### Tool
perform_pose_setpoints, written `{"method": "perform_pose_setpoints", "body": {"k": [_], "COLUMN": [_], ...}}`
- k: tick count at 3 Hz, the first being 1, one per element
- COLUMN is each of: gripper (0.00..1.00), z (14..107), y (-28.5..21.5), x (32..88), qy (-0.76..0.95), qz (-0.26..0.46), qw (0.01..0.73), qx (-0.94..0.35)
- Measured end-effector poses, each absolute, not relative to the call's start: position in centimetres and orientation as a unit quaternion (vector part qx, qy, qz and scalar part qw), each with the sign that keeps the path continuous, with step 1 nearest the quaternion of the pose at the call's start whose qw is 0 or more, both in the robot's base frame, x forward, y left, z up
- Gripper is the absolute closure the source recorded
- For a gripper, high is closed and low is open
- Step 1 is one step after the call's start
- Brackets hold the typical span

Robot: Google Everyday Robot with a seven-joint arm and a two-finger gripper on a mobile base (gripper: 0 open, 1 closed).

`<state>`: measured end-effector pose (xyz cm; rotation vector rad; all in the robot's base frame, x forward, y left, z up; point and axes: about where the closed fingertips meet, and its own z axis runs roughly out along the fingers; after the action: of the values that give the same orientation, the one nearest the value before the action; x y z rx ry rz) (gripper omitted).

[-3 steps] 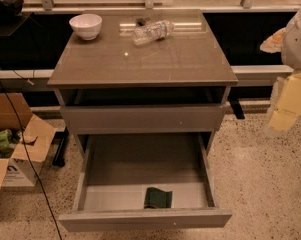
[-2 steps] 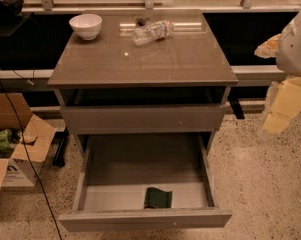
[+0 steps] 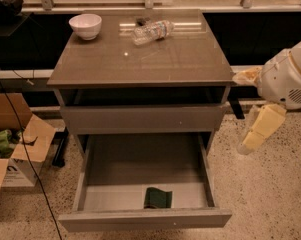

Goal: Pick sponge from middle drawer and place on counter

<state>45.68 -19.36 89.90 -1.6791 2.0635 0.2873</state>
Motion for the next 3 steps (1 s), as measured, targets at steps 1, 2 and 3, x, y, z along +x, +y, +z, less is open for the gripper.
{"method": "perform_pose_setpoints", "body": {"k": [1, 2, 3], "gripper": [0.00, 0.00, 0.00], "z": [89.4, 89.3, 87.2], "y": [-18.8, -18.8, -18.2], "x": [45.8, 45.8, 45.8], "qy": [0.744, 0.744, 0.762], "qz": [0.123, 0.123, 0.127], "qw": [0.240, 0.240, 0.236], "qx": [-0.612, -0.612, -0.589]}}
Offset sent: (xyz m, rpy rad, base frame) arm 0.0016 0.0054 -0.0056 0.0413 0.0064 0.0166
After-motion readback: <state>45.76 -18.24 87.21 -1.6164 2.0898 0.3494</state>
